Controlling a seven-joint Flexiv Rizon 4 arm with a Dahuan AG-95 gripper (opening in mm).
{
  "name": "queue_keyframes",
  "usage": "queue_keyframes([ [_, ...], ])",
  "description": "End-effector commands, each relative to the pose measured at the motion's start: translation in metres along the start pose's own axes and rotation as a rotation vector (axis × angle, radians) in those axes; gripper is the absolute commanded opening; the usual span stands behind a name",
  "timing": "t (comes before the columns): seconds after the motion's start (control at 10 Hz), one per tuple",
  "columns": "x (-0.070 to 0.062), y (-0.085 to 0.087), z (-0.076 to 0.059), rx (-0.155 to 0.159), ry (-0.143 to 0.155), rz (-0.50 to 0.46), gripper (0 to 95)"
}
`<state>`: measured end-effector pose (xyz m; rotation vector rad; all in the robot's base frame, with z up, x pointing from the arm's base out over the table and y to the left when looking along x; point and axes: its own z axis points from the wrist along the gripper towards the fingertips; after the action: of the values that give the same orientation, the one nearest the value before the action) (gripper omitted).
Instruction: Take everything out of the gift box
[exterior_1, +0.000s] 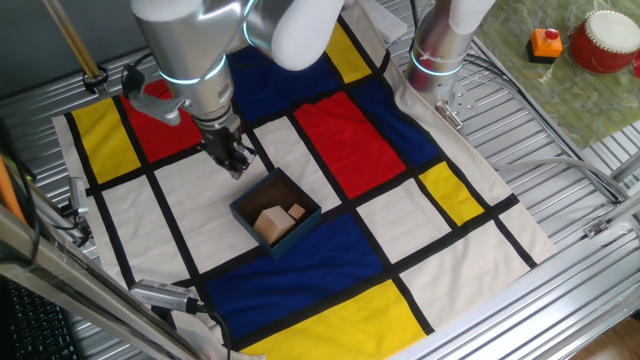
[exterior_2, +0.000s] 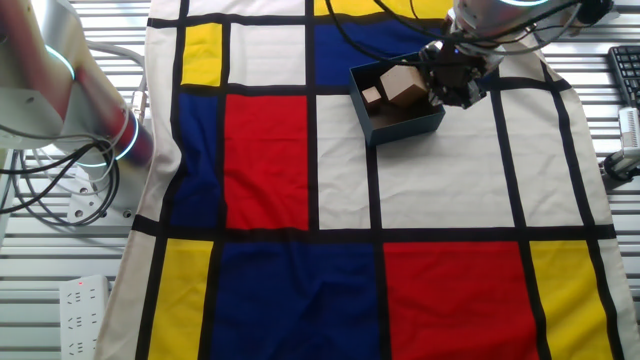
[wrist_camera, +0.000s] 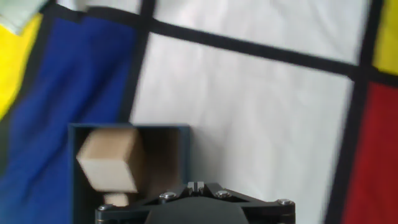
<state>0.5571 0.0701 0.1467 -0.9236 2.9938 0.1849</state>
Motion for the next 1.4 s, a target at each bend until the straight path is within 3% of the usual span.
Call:
queue_keyframes([
  [0.1,0.000,0.000,0.000,0.016,0.000,0.094,0.0],
  [0.2,0.000,0.000,0.000,0.017,0.000,0.102,0.0],
  [0.4,0.010,0.026,-0.002,0.028,-0.006,0.198,0.0],
  [0.5,0.016,0.042,0.000,0.032,-0.020,0.249,0.0],
  [0.8,0.027,0.068,0.003,0.026,-0.086,0.320,0.0],
  [0.9,0.027,0.080,0.004,0.028,-0.120,0.338,0.0],
  [1.1,0.016,0.097,0.011,0.037,-0.127,0.365,0.0],
  [1.4,0.001,0.104,0.022,0.053,-0.172,0.352,0.0],
])
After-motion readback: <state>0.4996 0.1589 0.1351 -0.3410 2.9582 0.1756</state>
